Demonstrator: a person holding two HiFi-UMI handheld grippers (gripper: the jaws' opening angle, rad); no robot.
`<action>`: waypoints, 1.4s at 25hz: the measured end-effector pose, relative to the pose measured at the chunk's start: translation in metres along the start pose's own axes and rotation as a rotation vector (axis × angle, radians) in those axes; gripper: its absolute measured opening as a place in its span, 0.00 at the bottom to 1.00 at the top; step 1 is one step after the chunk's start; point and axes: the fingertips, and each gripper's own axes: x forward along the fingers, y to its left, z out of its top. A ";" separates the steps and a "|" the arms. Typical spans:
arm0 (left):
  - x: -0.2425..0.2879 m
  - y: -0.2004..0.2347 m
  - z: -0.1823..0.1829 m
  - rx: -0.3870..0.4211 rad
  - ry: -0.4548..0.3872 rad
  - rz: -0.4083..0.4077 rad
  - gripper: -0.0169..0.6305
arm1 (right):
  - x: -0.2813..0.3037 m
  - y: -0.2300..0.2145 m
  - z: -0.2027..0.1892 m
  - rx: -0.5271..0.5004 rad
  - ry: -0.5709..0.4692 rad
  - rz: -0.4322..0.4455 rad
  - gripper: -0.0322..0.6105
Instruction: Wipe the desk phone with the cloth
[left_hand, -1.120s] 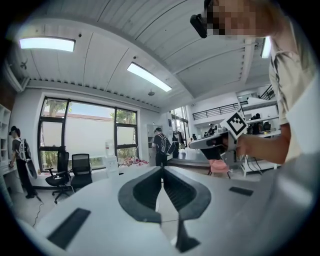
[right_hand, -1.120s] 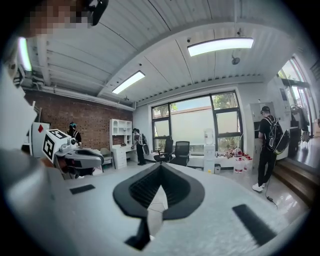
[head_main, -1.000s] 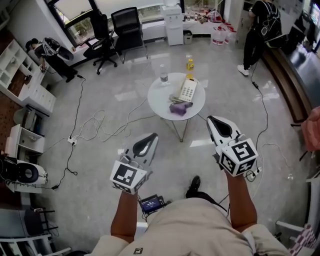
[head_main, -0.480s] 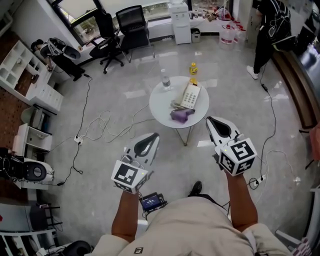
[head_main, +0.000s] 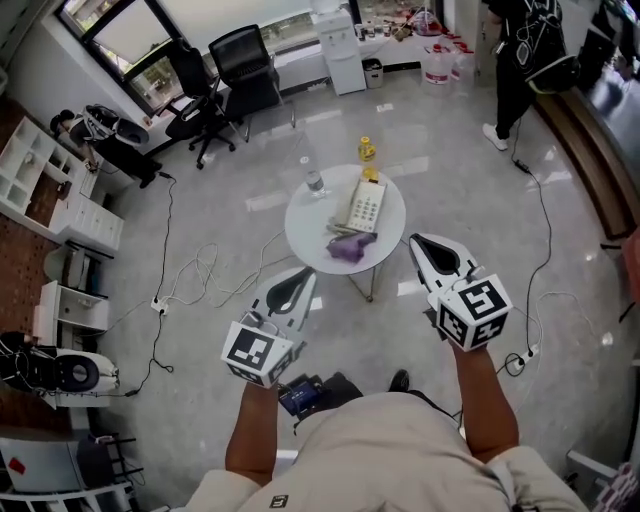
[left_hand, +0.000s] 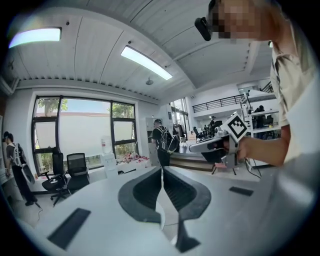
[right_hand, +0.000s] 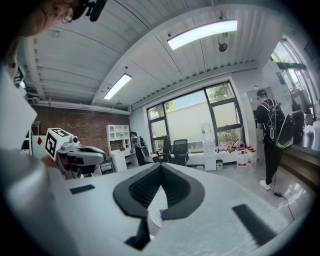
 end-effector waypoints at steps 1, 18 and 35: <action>0.008 0.002 0.000 0.001 -0.001 -0.011 0.05 | 0.002 -0.005 -0.002 0.002 0.005 -0.011 0.04; 0.181 0.125 -0.035 -0.042 -0.023 -0.230 0.05 | 0.105 -0.078 -0.006 -0.013 0.102 -0.260 0.04; 0.269 0.180 -0.124 -0.088 0.117 -0.215 0.05 | 0.169 -0.110 -0.070 0.070 0.234 -0.270 0.04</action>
